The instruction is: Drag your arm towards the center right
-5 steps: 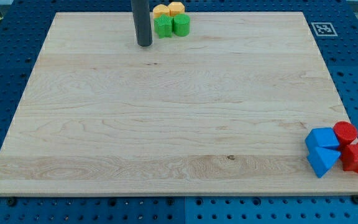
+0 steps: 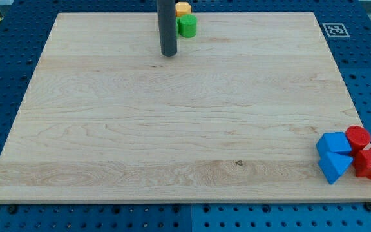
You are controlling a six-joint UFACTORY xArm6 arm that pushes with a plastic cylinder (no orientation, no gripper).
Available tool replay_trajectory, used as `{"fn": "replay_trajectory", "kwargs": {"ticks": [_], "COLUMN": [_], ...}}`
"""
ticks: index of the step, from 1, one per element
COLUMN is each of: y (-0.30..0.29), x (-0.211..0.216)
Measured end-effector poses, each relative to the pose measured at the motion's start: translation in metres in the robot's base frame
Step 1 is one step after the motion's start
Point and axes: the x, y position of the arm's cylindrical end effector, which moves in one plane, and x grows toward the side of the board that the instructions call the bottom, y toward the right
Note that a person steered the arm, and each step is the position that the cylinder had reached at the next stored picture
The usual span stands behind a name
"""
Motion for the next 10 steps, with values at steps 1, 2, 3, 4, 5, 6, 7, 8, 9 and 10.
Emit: {"fn": "replay_trajectory", "kwargs": {"ticks": [1, 2, 3, 4, 5, 6, 7, 8, 9, 10], "y": [0.017, 0.045, 0.067, 0.070, 0.102, 0.153, 0.191, 0.215, 0.216, 0.217], "x": [0.016, 0.017, 0.017, 0.017, 0.018, 0.024, 0.040, 0.048, 0.048, 0.048]}}
